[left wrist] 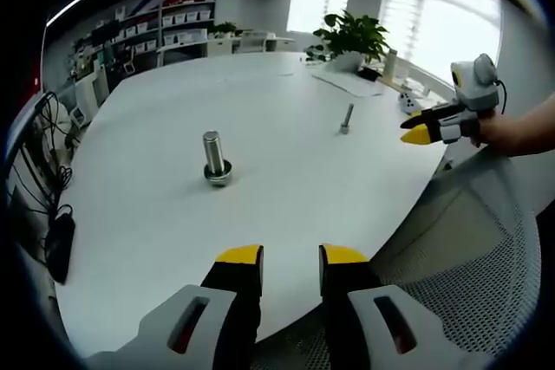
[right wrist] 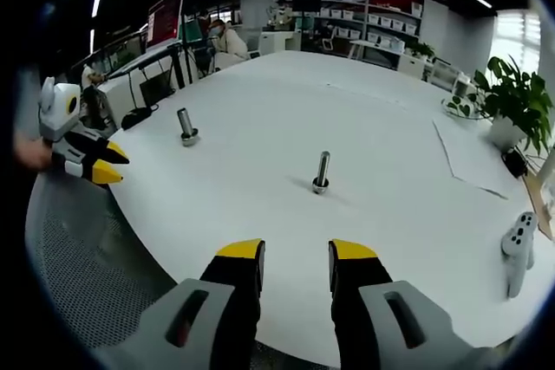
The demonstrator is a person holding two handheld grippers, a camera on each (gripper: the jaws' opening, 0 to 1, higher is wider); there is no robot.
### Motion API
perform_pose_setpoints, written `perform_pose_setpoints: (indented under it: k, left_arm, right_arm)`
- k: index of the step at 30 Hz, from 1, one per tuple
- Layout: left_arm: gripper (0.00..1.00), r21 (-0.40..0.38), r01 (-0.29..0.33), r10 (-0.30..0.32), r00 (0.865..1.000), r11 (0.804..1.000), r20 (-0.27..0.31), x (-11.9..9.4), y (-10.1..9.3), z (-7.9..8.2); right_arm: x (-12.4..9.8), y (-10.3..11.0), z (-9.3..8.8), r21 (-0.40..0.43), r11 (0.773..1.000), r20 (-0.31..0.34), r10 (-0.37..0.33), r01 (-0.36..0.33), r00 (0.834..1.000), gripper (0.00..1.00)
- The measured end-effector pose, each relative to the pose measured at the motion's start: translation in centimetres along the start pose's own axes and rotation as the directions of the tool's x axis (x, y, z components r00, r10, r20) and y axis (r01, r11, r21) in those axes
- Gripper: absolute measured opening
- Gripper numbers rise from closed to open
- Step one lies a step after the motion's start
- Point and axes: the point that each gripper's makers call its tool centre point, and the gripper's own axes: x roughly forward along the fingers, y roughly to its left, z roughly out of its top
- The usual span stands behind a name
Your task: Place the washer onto the threaded stud by aligning its center hole with the stud, sliding it down to the base, and recovering from edge contact or off-axis alignment until the washer reaches the visible bottom stop.
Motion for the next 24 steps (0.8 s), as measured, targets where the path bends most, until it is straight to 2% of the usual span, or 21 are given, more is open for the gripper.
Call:
perform_pose_setpoints:
  k: [24]
  left_arm:
    - [0.23,0.000,0.005,-0.005,1.000,1.000,0.000,0.09,-0.10,-0.01]
  right_arm:
    - [0.14,-0.30,-0.06,0.004,1.000,0.002,-0.009,0.009,1.000,0.32]
